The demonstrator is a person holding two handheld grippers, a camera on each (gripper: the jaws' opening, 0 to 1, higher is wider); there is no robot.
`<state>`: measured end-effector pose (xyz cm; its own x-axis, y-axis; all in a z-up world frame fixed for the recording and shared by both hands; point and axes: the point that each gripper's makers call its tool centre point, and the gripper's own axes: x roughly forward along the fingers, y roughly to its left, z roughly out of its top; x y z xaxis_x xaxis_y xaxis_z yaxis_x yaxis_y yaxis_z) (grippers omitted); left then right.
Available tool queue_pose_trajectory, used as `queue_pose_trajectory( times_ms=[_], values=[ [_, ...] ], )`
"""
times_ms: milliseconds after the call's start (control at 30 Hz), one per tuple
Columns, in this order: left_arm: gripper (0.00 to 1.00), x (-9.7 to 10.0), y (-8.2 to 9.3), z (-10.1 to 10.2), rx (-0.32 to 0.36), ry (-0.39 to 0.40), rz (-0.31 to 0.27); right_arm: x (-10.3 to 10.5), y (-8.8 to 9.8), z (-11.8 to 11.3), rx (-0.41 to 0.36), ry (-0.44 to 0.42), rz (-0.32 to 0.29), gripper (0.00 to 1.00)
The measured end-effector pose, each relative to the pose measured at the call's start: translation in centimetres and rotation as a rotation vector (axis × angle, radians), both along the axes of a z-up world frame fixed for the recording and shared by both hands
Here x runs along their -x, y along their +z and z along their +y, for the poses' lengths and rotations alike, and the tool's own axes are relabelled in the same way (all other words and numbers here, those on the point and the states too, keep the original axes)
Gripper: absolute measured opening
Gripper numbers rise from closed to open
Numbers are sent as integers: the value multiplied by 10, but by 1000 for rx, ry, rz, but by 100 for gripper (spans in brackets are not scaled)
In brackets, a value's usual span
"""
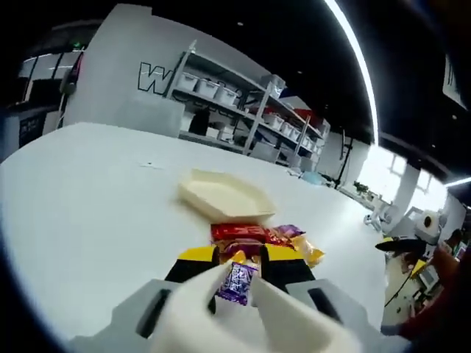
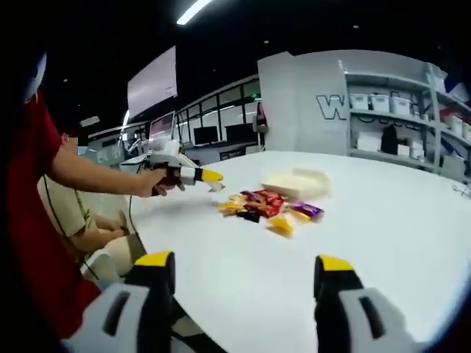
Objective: Place the target food into the container with the food tongs after gripping and lifting it, then release it inside without dropping or visibly crushing the food.
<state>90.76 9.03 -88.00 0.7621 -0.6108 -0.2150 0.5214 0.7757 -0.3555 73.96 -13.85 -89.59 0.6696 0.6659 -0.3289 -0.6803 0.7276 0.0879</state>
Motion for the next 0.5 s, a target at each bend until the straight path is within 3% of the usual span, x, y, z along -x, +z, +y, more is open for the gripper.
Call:
queue_pose_trajectory(
  times_ms=[200,367,500],
  values=[
    [20,-25,21,-9,37,2,-26,-2,1,-5,13,-12,-14,78],
    [20,-49,21,-21,37,-5,-22,-1,-2,-13,22,-30,-2,81],
    [21,-71,23,-41,27,-36,-19,-2,-5,-21,38,-46,12,81]
  ],
)
